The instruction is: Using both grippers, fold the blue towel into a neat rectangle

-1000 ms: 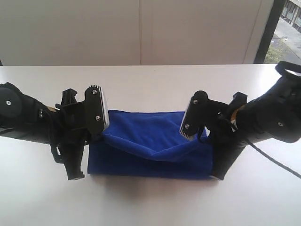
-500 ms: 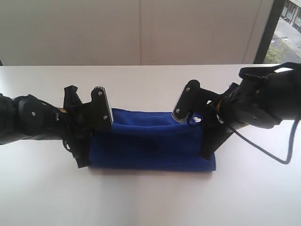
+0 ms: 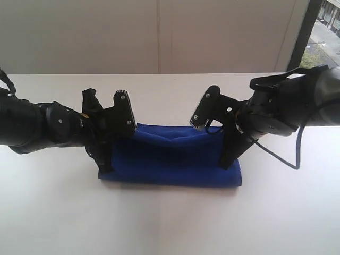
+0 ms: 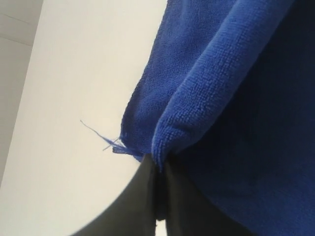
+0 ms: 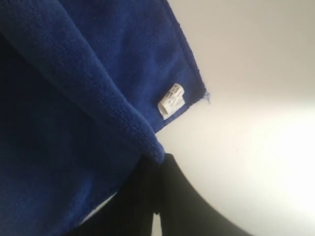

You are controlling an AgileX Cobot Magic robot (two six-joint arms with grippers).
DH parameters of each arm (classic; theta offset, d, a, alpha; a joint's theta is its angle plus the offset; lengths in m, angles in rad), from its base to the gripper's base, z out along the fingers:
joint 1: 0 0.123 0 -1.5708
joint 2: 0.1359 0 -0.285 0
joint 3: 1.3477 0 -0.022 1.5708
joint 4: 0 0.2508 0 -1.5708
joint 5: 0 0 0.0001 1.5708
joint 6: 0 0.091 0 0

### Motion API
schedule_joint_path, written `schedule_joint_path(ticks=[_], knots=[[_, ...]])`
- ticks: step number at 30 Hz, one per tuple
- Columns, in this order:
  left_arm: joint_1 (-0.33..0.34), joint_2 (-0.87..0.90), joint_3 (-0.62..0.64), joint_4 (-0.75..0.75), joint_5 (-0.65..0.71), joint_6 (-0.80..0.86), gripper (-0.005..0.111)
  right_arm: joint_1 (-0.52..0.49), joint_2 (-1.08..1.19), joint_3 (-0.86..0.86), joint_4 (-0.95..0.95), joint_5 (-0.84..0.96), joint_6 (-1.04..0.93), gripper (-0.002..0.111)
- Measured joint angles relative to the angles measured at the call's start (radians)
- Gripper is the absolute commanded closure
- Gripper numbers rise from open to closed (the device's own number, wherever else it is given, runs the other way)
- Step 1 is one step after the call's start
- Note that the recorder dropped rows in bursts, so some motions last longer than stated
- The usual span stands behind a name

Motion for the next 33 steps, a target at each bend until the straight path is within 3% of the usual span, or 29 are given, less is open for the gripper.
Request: schedule_joint_path(ticks=[9,21,33], knots=[[0.041,0.062,-0.052,0.005,-0.002,0.002,0.107,-0.042,0.058,-0.059,-0.020,-0.046,0.017,0.108],[0.045,0.190,-0.164,0.023,-0.040,0.002,0.107,-0.050,0.184,-0.156,-0.027,-0.044,0.019,0.108],[0.072,0.217,-0.176,0.026,-0.075,0.002,0.107,-0.050,0.257,-0.222,-0.033,-0.007,0.061,0.108]])
